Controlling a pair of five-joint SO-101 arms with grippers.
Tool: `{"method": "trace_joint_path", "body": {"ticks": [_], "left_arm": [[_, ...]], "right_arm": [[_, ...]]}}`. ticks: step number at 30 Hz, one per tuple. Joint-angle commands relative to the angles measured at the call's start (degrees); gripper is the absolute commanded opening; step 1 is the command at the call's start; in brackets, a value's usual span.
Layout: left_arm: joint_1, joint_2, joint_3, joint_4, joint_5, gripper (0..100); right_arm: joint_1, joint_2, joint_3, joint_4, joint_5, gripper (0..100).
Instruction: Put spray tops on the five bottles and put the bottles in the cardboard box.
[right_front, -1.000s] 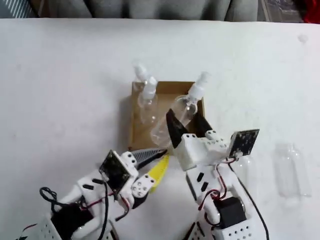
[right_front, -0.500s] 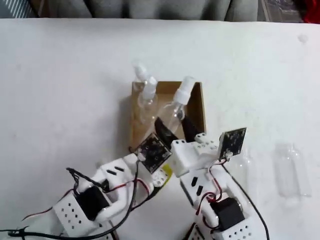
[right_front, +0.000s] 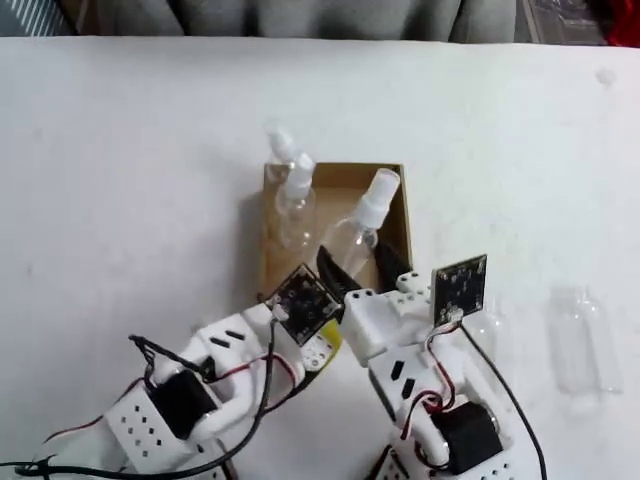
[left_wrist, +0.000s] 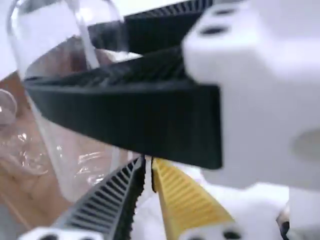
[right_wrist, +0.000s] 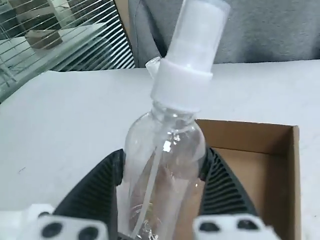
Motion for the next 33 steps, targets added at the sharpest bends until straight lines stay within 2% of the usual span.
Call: {"method": "trace_joint_path", "body": {"ticks": [1, 7, 15, 17, 20, 25, 29, 33], "left_arm": [[-1.98, -0.84, -2.73, -0.44, -0.53, 3], [-1.98, -0.84, 1.05, -7.12, -0.53, 3], [-1.98, -0.84, 0.88, -4.48, -0.79, 3], [-2.33, -0.84, 0.97, -3.87, -3.87, 3], [-5.67, -0.84, 0.97, -3.87, -8.35, 3], [-12.88, -0.84, 0.53, -3.87, -9.49, 3], [-17.71, -0.92, -4.75, 4.40, -9.67, 3], [-23.78, -0.92, -10.29, 14.51, -14.51, 3]], "right_arm": [[-0.04, -0.75, -3.52, 1.01, 0.79, 1.6], [0.04, -0.84, -4.75, 2.95, 2.20, 1.6], [0.66, -0.66, -4.57, 2.77, 4.84, 1.6], [0.66, -0.57, -4.48, 2.77, 4.84, 1.6], [2.33, -0.57, -4.48, 2.77, 4.92, 1.6], [4.88, -0.57, -1.93, -1.63, 4.92, 1.6], [5.41, -0.57, 2.99, -9.63, 6.07, 1.6], [8.31, -0.48, 4.84, -13.58, 7.82, 1.6]]}}
